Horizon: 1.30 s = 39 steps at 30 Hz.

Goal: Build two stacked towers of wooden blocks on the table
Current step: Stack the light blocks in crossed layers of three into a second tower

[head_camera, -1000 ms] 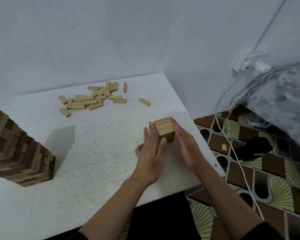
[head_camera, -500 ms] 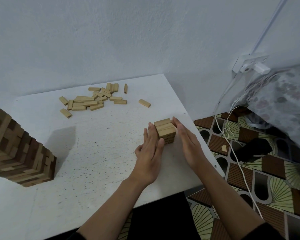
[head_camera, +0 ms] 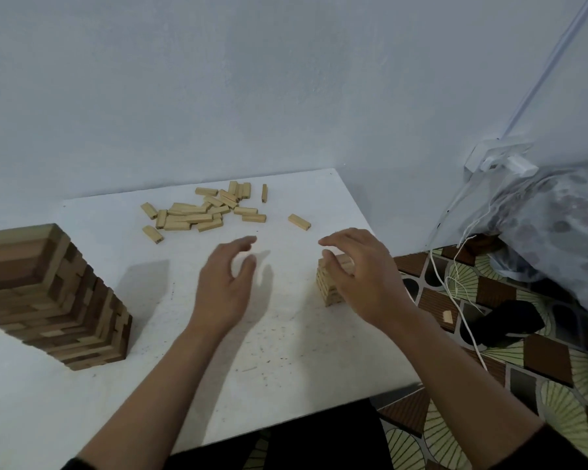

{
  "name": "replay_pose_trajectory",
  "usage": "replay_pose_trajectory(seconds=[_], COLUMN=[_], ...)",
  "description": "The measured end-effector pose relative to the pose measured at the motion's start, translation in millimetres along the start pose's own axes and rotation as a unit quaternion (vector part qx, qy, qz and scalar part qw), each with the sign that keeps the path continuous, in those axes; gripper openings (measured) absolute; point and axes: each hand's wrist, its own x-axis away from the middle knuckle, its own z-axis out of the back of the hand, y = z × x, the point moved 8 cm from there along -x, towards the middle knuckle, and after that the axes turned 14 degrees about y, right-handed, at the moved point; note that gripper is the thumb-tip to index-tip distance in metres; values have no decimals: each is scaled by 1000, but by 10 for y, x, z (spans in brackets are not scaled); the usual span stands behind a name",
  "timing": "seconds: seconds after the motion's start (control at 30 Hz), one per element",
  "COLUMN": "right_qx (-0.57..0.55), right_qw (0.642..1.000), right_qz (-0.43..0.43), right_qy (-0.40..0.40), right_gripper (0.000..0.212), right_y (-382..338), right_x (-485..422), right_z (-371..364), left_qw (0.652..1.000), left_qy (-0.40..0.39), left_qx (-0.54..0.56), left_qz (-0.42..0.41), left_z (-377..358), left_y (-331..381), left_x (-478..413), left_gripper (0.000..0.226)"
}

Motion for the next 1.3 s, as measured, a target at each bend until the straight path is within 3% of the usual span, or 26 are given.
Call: replay_pose_trajectory(seconds=[0.1, 0.23, 0.43, 0.73, 0.97, 1.13, 1.3], right_qx=[27, 95, 128, 114, 76, 107, 116], right_qw=[997, 984, 966, 972, 975, 960, 962], right_qz=[49, 78, 20, -1, 36, 61, 69], right_qy=[-51, -132, -226, -204, -206, -251, -237], right_gripper=[25, 35, 47, 46, 51, 54, 53], right_y=[-325, -603, -639, -588, -568, -587, -572], right_x=[-134, -224, -276, -475, -634, -661, -625], right_z=[-168, -615, -1363, -2055, -2337, -2510, -2496], left_qw=[997, 991, 977, 960, 934, 924, 928], left_qy=[31, 43, 76, 59, -45, -49, -38], left_qx=[-41, -102, -180, -264, -351, -377, -369], left_qz=[49, 79, 82, 76, 54, 28, 3], left_z=[212, 335, 406, 209, -41, -48, 38], left_y=[-241, -583, -884, -1091, -1256, -1233, -1149], left_x=[-211, -358, -539, -958, -1037, -871, -595], left_gripper=[35, 38, 43, 58, 64, 65, 58])
